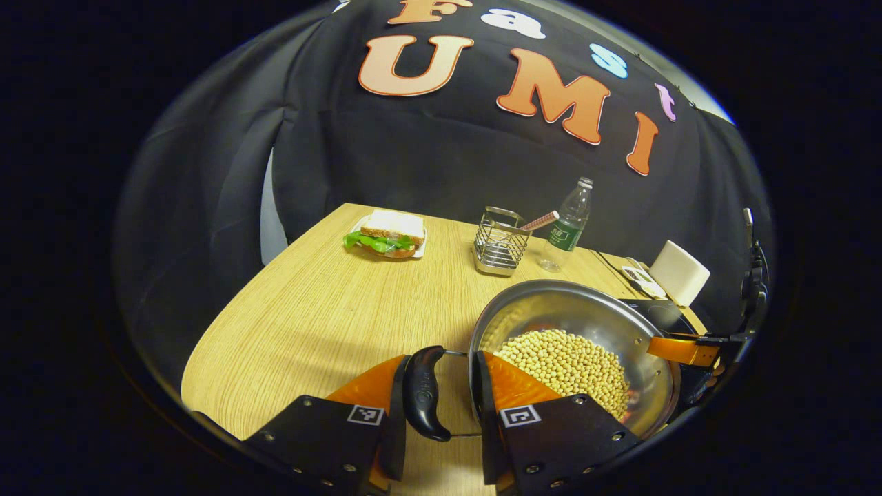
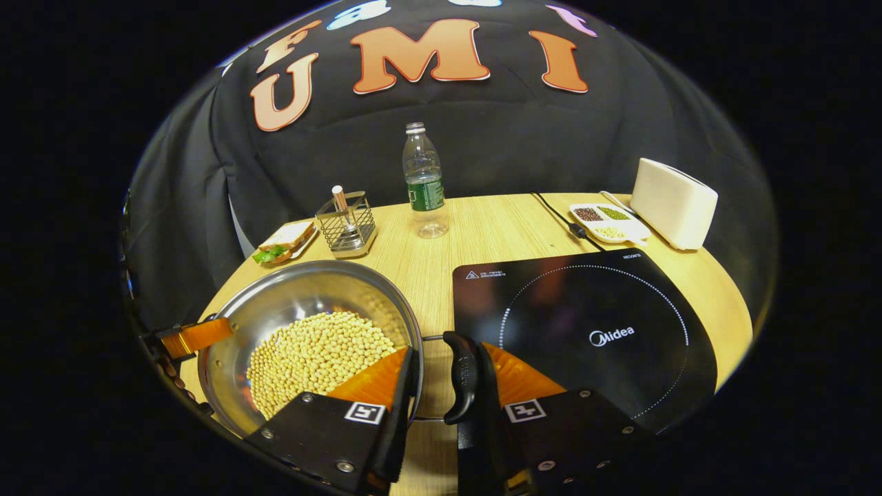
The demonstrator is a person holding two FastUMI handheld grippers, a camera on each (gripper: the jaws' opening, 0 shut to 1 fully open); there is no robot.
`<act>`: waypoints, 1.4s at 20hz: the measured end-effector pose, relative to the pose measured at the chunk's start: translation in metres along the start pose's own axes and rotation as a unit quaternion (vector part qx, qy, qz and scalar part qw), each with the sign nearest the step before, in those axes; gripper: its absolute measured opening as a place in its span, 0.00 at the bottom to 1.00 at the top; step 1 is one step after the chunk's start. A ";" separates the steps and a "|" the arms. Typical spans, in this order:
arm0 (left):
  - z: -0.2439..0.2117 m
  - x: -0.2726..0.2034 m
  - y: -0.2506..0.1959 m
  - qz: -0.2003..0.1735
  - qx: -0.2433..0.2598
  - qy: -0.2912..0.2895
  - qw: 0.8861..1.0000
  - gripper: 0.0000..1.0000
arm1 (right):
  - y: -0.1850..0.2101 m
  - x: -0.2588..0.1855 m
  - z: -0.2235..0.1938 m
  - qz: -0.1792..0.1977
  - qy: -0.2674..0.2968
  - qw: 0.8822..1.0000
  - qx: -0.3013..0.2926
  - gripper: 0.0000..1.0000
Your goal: First push the handle of the pot to place it horizontally, then grasp the pot with both hands and set it on the induction cooktop.
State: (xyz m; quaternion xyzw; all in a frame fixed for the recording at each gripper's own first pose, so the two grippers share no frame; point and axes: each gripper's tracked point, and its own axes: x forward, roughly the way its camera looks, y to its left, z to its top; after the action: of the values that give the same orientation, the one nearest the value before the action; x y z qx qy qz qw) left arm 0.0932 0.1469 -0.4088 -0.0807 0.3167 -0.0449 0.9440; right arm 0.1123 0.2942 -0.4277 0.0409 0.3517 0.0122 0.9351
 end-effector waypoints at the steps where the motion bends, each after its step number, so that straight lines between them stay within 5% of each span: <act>1: 0.000 -0.004 0.001 0.007 0.001 0.000 1.000 0.46 | 0.001 -0.004 -0.001 0.002 0.000 1.000 0.002 0.47; 10: 0.021 -0.066 -0.013 0.037 0.012 -0.032 0.999 0.43 | -0.004 -0.044 0.015 0.037 -0.019 0.999 0.029 0.46; 28: 0.057 -0.084 -0.117 0.011 0.046 -0.055 0.997 0.45 | -0.092 -0.092 0.057 0.026 -0.066 0.995 0.070 0.45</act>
State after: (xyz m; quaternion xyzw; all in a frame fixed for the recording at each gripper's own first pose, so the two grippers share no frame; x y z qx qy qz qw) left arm 0.0568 0.0505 -0.2937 -0.0356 0.2630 -0.0448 0.9631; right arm 0.0805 0.1939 -0.3326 0.1160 0.2882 0.0091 0.9505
